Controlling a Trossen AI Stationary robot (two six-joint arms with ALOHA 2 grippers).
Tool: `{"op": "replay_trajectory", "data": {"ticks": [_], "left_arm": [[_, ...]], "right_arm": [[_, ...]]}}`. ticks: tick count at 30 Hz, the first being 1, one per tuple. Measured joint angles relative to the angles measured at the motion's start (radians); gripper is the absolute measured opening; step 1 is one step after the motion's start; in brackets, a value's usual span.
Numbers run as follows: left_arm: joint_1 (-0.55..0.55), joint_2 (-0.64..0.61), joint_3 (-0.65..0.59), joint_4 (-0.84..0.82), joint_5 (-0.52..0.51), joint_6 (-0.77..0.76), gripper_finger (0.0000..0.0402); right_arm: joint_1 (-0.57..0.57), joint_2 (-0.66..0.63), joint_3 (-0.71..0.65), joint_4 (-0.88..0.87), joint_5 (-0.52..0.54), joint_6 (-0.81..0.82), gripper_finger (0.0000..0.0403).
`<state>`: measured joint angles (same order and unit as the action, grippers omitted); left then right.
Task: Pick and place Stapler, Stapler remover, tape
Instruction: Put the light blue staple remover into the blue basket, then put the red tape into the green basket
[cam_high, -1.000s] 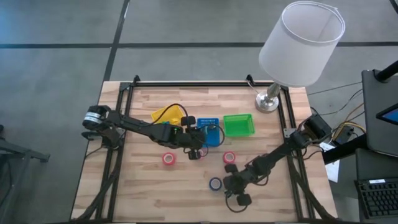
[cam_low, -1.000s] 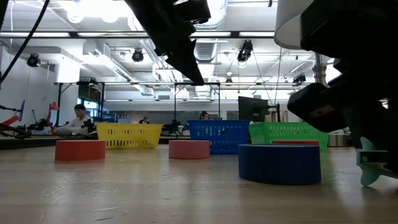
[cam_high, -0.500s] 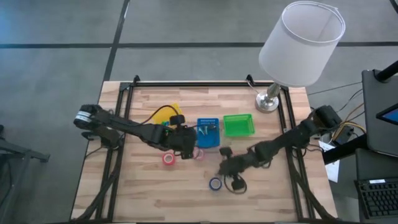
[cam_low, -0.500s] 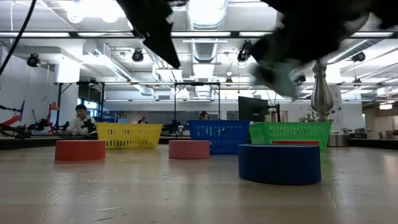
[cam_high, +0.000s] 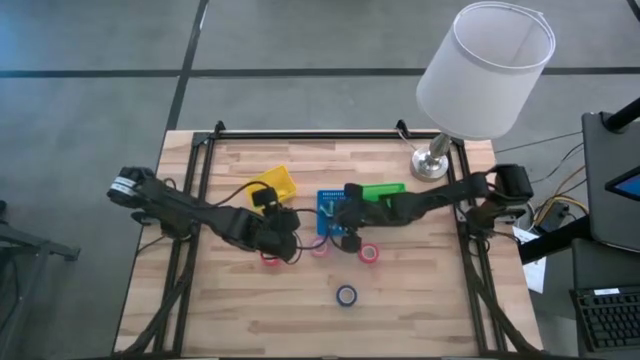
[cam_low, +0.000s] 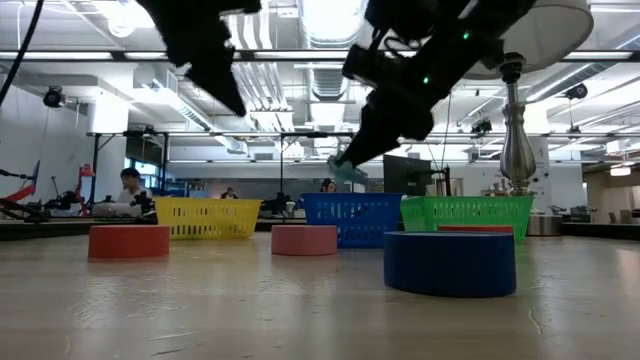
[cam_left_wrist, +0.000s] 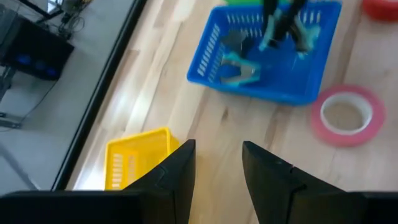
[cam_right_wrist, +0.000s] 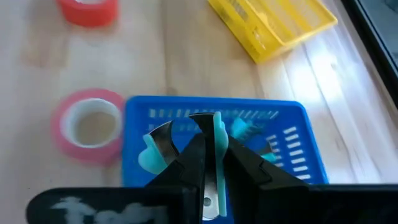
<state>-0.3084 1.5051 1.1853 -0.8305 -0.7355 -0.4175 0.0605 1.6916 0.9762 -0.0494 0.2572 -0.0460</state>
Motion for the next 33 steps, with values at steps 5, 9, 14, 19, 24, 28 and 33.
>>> {"op": "replay_trajectory", "data": {"ticks": [5,9,14,19,24,28,33], "left_arm": [[0.0,0.0,-0.07,-0.001,0.001,-0.033,0.0135],[0.0,-0.001,-0.106,0.003,0.001,-0.075,0.0135],[0.0,-0.001,-0.132,0.015,0.001,-0.117,0.0135],[-0.001,-0.001,-0.157,0.043,0.001,-0.119,0.0135],[-0.001,-0.001,-0.163,0.063,0.0,-0.121,0.0135],[-0.001,-0.001,-0.178,0.113,-0.012,-0.123,0.0135],[-0.001,0.0,-0.2,0.167,-0.016,-0.112,0.0135]], "right_arm": [[-0.023,0.024,0.012,0.0,-0.005,-0.016,0.0053],[-0.025,0.024,0.014,-0.004,-0.005,-0.017,0.0084],[-0.024,0.022,0.014,-0.014,-0.005,-0.009,0.0123],[-0.002,-0.006,0.054,-0.161,-0.003,0.103,0.0146],[0.065,-0.023,0.147,-0.522,-0.003,0.258,0.0153],[0.134,-0.023,0.195,-0.743,-0.004,0.449,0.015],[0.192,-0.021,0.159,-0.788,-0.009,0.574,0.0149]]}}
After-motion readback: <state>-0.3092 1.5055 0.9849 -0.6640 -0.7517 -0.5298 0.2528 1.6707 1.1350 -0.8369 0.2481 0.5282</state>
